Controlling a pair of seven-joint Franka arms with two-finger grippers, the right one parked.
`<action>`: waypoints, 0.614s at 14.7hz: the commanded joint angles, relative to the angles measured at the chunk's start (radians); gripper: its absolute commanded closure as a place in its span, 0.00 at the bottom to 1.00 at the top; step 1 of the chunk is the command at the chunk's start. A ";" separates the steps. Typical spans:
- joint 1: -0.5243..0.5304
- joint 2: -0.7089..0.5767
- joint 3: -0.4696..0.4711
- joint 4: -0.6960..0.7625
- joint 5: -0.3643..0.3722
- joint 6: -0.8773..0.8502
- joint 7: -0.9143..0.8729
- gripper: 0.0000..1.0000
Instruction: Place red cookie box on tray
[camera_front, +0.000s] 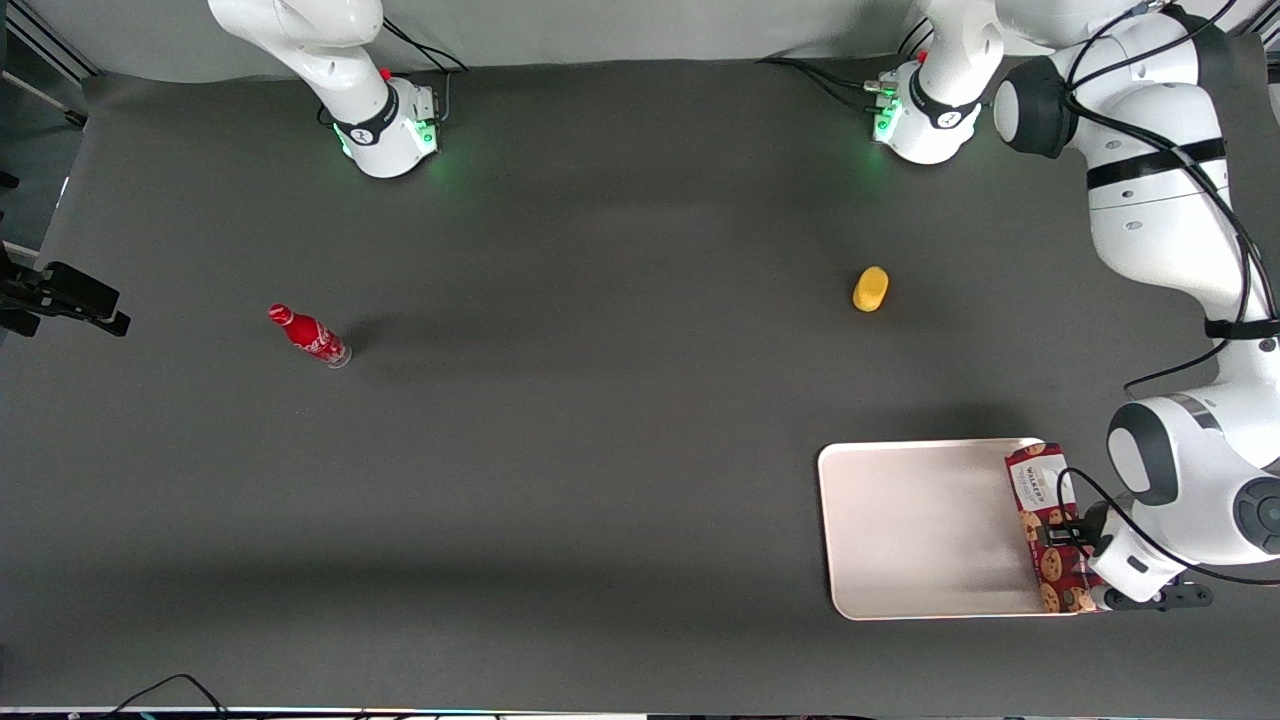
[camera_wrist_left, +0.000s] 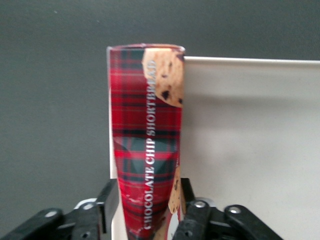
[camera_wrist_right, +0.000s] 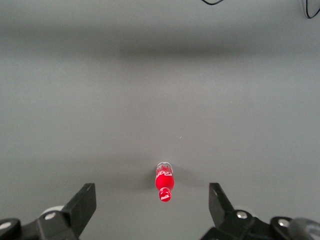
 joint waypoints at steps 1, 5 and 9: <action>0.016 -0.137 0.000 -0.126 0.005 0.036 0.000 0.00; 0.010 -0.270 -0.005 -0.186 0.005 -0.073 -0.014 0.00; -0.002 -0.420 -0.003 -0.186 0.031 -0.243 -0.018 0.00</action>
